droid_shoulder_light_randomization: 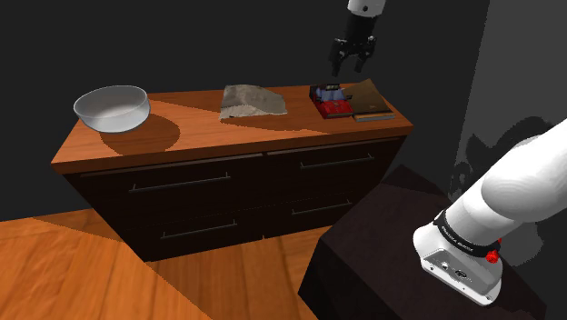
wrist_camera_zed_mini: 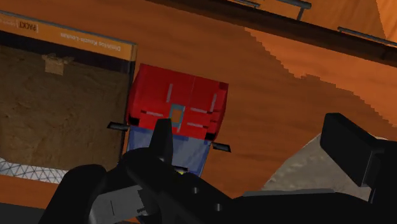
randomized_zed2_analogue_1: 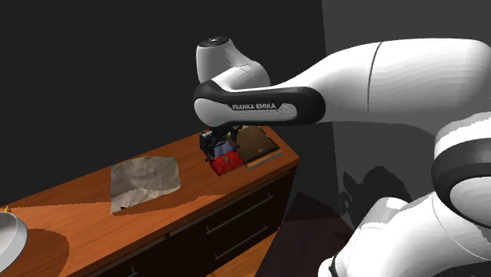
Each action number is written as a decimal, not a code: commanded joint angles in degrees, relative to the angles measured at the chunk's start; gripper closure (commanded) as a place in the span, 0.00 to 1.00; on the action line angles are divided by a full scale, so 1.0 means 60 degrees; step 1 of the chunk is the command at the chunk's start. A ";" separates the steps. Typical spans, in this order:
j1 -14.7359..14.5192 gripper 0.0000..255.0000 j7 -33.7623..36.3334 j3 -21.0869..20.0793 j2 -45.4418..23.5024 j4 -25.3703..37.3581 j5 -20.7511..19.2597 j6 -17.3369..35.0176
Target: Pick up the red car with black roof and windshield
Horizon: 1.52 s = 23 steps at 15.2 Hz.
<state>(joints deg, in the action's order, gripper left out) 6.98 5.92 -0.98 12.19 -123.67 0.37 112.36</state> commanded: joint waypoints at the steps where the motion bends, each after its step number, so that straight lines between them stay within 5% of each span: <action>1: 0.0144 0.00 0.0262 0.0095 -0.0702 0.0530 -0.0034 0.0147; 10: 0.0642 0.00 0.1334 0.0578 -0.3593 0.2786 -0.0001 0.0651; 19: 0.0644 0.00 0.1322 0.0575 -0.3935 0.2237 0.0019 0.1541; 20: 0.0645 1.00 0.1321 0.0575 -0.3955 0.2271 0.0020 0.1528; 23: 0.0638 1.00 0.1332 0.0571 -0.3966 0.2269 0.0019 0.1542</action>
<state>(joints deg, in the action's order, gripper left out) 10.80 13.91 2.44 -11.55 -110.03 0.48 121.56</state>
